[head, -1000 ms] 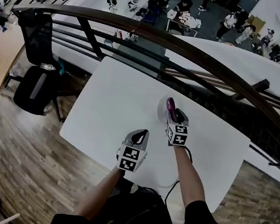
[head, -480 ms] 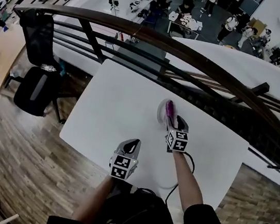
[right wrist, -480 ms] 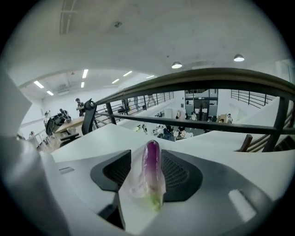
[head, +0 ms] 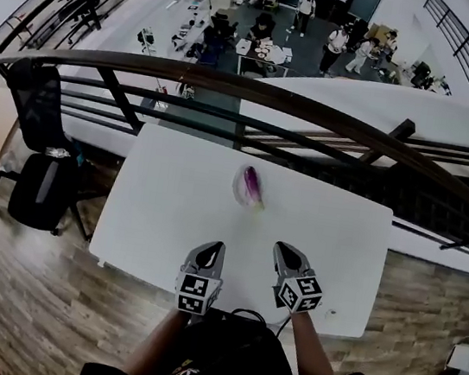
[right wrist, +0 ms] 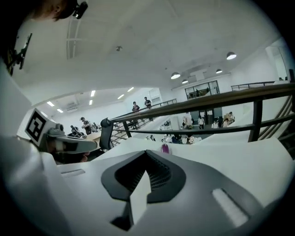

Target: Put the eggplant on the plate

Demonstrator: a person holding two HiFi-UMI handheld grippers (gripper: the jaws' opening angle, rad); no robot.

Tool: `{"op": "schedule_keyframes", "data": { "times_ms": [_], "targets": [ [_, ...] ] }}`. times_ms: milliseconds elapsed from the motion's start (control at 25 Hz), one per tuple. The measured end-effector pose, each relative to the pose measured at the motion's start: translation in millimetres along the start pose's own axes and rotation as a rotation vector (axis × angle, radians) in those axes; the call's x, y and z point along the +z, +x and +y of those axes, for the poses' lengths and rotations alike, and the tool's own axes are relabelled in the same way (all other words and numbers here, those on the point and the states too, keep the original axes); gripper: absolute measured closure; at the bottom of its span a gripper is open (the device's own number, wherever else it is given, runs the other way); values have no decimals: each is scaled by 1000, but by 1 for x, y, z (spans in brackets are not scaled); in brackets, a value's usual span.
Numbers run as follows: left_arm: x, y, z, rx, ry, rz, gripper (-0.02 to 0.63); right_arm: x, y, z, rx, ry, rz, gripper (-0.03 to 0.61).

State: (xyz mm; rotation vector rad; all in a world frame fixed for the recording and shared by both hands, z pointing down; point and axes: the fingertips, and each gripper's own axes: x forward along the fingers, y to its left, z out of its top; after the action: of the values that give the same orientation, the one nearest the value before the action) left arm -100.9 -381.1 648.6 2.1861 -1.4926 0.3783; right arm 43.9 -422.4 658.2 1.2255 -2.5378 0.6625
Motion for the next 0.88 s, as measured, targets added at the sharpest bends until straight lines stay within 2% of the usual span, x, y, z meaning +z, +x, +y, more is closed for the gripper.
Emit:
{"op": "schedule_keyframes", "data": {
  "times_ms": [160, 280, 480, 880],
  "targets": [
    [17, -25, -21, -8, 13, -56, 609, 31, -50, 40, -21, -44, -128, 575],
    [25, -40, -45, -30, 48, -87, 609, 44, -74, 65, -9, -70, -179, 577],
    [23, -59, -74, -66, 90, -97, 609, 46, -98, 81, 6, -97, -190, 577],
    [26, -71, -75, -42, 111, -126, 609, 42, -101, 89, 23, -72, -178, 577]
  ]
}}
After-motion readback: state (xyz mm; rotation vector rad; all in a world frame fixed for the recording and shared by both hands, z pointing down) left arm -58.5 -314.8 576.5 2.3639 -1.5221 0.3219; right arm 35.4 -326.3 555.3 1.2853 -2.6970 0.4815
